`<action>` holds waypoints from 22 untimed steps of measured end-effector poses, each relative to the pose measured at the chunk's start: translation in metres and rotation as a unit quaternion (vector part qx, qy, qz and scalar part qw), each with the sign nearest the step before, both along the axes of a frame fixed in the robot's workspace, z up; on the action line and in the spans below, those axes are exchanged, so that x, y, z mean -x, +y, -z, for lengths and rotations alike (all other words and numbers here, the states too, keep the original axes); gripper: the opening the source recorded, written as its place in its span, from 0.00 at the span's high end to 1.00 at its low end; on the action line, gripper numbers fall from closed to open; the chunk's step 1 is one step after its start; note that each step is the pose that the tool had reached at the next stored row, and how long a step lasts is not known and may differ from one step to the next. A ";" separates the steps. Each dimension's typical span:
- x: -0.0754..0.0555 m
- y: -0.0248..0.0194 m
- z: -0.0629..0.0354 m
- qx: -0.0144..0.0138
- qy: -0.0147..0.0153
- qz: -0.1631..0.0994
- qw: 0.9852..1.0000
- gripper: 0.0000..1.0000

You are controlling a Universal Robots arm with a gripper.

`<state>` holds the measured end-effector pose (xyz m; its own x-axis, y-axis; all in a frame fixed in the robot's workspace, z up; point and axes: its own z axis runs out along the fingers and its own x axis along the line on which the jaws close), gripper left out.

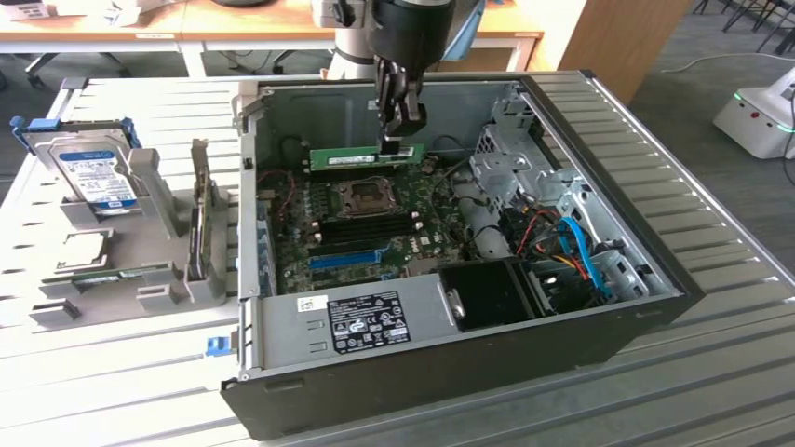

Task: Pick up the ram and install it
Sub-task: 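Pick up the ram and move it above insertion slot, then insert the ram into the slot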

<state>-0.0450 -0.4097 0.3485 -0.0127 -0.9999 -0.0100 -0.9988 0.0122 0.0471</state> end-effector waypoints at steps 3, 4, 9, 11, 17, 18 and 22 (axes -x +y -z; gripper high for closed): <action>0.000 0.0000 0.0001 0.000 0.000 0.000 1.000 0.88; 0.000 0.0000 0.0001 0.000 0.000 0.000 1.000 0.88; 0.000 0.0000 0.0001 0.000 0.000 0.000 1.000 0.88; 0.000 0.0000 0.0001 0.000 0.000 0.000 1.000 0.88; 0.000 0.0000 0.0048 0.000 -0.003 0.000 1.000 0.88; 0.000 0.0000 0.0059 0.000 -0.003 0.000 1.000 0.88; 0.000 0.0000 0.0103 0.000 -0.006 0.000 1.000 0.88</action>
<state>-0.0450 -0.4097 0.3382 -0.0126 -0.9999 -0.0104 -0.9993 0.0123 0.0358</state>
